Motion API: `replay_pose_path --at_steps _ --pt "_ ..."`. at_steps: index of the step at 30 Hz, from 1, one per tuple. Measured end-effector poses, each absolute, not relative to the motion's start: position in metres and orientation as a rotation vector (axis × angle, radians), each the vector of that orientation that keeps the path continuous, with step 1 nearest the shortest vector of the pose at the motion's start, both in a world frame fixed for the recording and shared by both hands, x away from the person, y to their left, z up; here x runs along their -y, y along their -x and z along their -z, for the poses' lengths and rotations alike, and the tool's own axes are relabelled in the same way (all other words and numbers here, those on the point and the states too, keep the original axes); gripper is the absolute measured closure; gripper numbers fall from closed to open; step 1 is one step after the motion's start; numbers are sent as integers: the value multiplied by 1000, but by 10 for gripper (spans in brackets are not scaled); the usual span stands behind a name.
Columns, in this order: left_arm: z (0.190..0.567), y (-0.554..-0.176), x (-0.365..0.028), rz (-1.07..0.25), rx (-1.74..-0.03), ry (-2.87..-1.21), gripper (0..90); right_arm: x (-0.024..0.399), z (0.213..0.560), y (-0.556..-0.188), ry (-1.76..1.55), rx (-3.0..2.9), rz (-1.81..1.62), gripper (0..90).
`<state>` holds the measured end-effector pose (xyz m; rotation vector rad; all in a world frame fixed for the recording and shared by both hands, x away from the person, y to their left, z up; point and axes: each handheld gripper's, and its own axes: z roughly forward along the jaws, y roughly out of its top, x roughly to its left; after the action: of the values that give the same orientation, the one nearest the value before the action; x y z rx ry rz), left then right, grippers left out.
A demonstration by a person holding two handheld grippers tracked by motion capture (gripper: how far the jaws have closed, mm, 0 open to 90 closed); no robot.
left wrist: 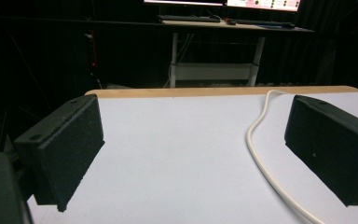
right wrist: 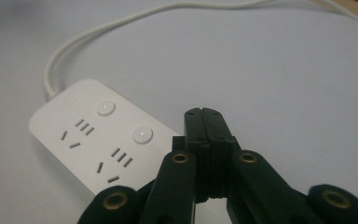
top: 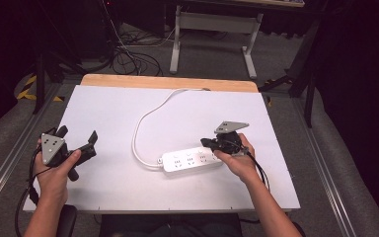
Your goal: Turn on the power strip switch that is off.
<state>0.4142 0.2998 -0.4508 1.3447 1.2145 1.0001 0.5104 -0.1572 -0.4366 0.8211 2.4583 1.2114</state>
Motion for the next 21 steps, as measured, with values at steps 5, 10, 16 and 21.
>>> replay_pose_path --at_steps 5,10,16,21 --pt "451 -414 -300 -999 -1216 -1343 50 150 447 -512 -805 -2506 -1134 900" --pt "451 -413 -303 -1001 -1226 -1333 50 146 452 -513 -801 -2525 -1097 900" --pt "451 -413 -304 -1000 -1228 -1336 50 144 457 -513 -799 -2530 -1096 900" --pt "451 -413 -304 -1002 -1228 -1330 50 143 459 -512 -789 -2519 -1106 900"
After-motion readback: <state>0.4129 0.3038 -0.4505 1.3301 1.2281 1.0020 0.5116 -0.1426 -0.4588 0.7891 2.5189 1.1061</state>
